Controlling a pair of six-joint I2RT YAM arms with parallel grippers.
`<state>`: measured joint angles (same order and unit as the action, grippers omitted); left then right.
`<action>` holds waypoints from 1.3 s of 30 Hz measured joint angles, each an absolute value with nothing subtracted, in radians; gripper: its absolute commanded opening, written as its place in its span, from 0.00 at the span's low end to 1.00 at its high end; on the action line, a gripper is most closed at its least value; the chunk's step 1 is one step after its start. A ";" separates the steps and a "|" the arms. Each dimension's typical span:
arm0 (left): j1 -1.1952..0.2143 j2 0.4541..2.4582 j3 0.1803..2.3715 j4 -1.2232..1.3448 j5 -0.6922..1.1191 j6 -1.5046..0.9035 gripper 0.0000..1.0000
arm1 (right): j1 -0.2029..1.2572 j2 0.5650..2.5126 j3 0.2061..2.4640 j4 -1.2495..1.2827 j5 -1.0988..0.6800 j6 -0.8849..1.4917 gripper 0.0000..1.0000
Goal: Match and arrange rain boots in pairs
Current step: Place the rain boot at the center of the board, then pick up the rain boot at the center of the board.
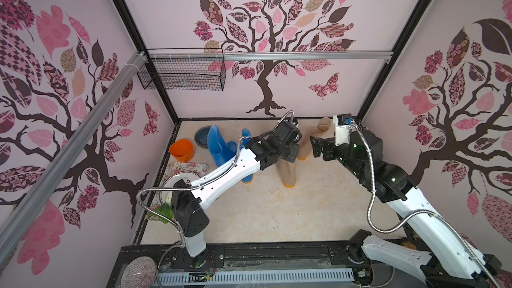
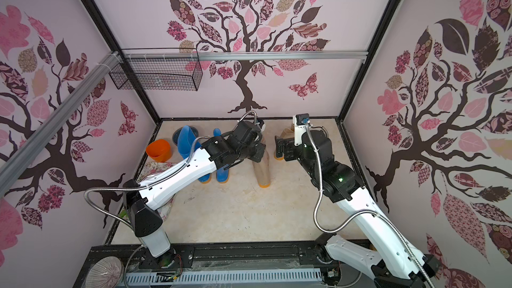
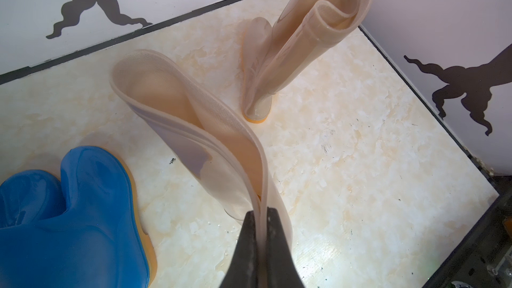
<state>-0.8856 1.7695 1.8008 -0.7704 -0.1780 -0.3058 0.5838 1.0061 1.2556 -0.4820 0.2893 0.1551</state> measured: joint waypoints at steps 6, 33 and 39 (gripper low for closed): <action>-0.887 1.764 1.797 -0.765 -0.181 -0.298 0.25 | 0.542 1.069 1.299 -0.514 0.281 0.178 1.00; -0.877 1.625 1.794 -0.727 -0.275 -0.222 0.62 | 0.264 1.493 1.637 -0.700 0.021 0.527 0.96; -0.807 1.588 1.791 -0.735 -0.271 -0.216 0.62 | 0.230 1.510 1.637 -0.730 0.024 0.552 0.98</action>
